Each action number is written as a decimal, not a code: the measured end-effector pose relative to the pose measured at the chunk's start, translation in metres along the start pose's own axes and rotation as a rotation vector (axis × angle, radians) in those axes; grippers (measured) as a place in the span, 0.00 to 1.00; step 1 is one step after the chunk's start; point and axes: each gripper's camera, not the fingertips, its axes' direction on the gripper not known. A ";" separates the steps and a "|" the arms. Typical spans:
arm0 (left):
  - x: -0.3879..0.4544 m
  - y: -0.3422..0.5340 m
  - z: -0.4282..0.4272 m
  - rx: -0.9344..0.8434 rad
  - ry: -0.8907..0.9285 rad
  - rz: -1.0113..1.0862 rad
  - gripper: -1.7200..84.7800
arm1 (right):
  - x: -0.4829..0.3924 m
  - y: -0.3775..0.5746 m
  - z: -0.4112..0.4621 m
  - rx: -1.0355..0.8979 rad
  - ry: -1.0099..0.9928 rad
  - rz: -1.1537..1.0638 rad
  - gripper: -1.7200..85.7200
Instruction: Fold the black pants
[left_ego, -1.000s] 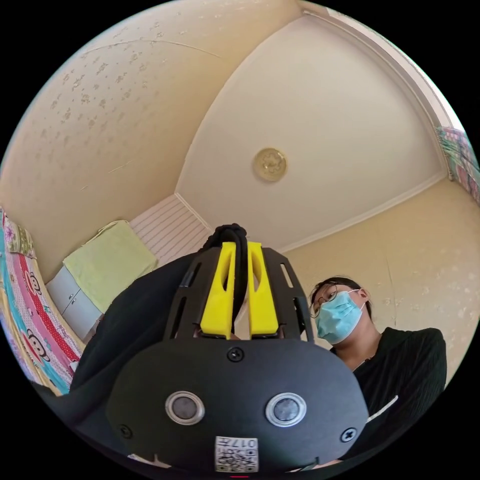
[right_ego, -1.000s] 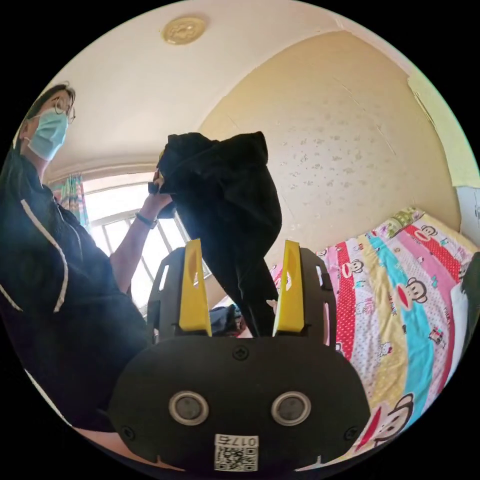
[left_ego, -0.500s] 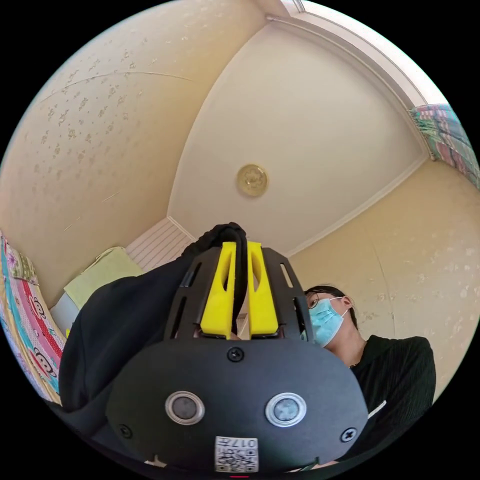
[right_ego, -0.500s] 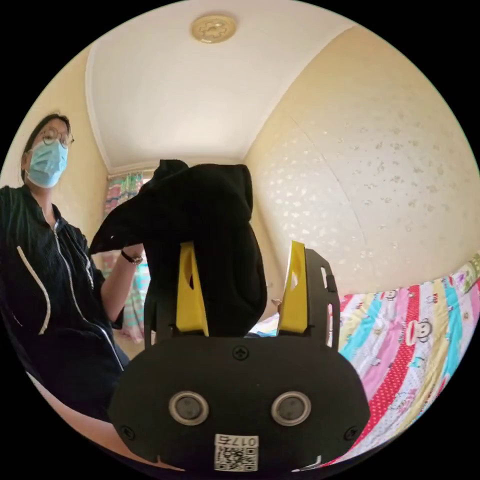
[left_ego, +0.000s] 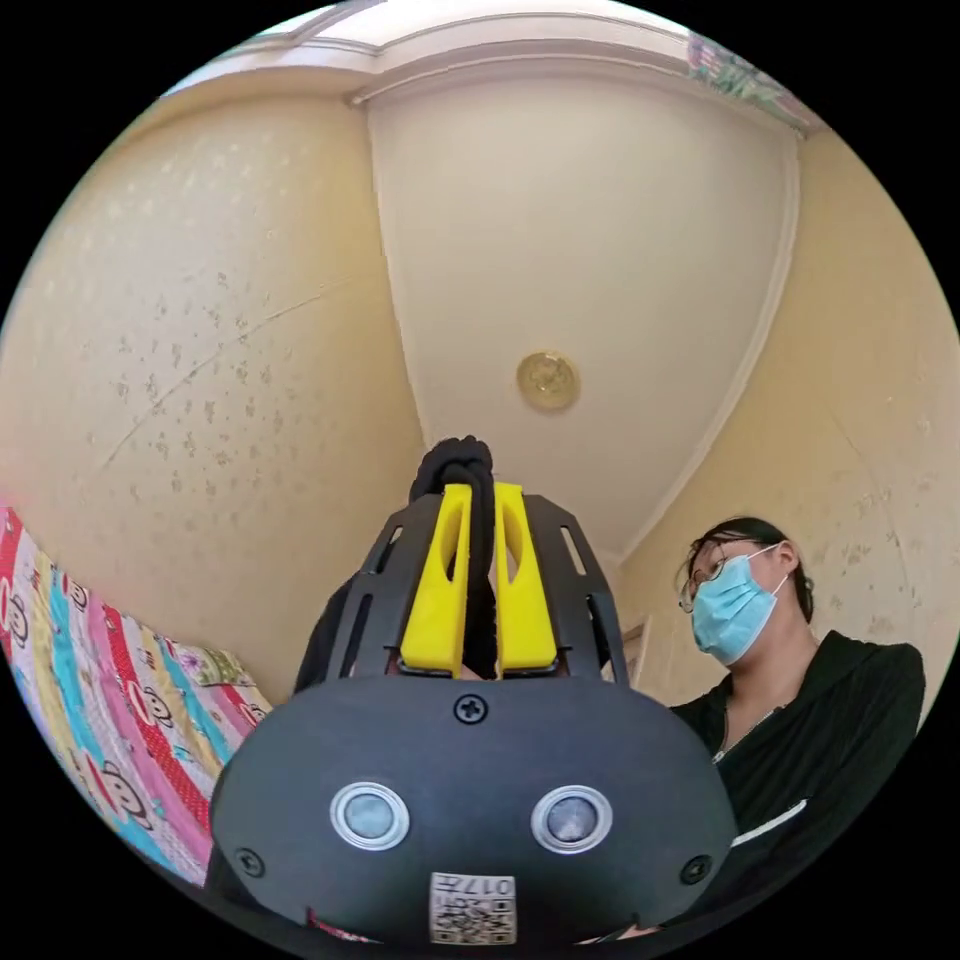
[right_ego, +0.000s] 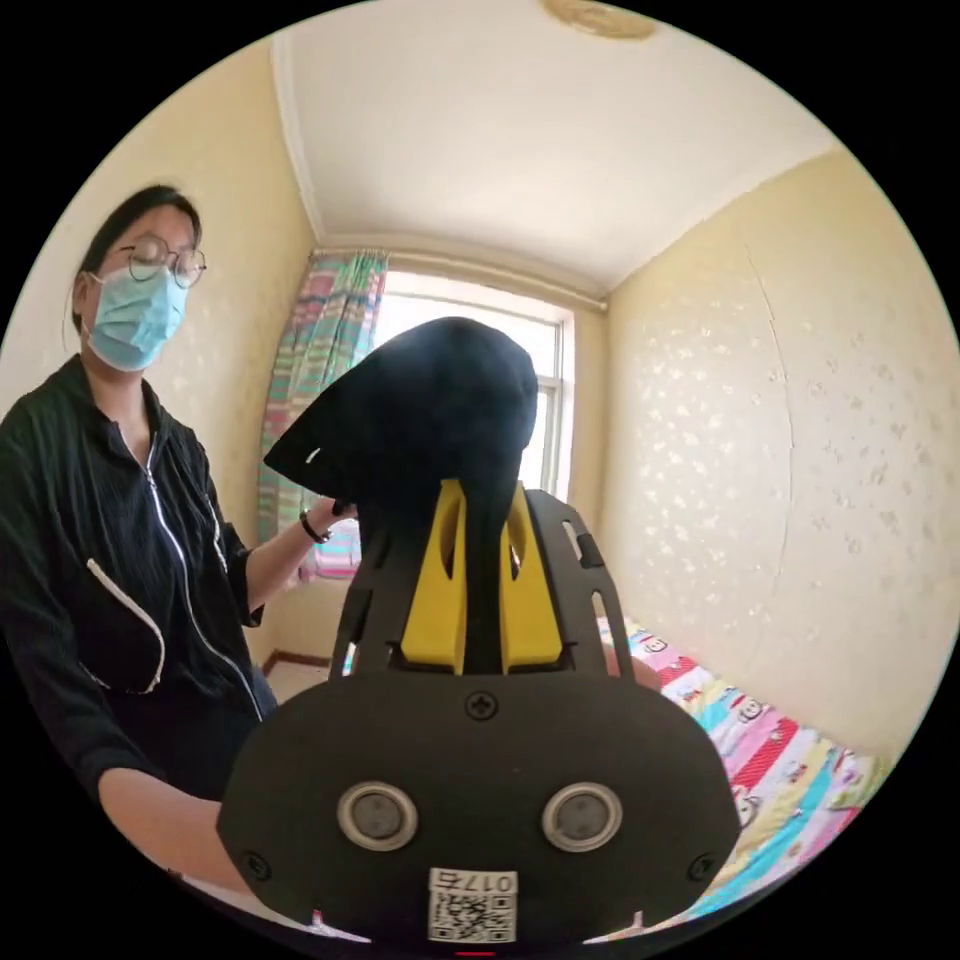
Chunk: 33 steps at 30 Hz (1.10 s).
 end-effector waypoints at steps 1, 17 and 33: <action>0.007 -0.003 0.000 -0.005 -0.021 0.018 0.07 | -0.013 -0.027 0.006 -0.048 0.033 -0.048 0.08; 0.221 -0.086 0.113 0.086 -0.068 0.399 0.07 | -0.156 -0.238 0.024 -0.113 0.322 -0.344 0.08; 0.336 -0.068 0.168 0.195 -0.273 0.571 0.07 | -0.148 -0.260 0.017 -0.151 0.566 -0.423 0.10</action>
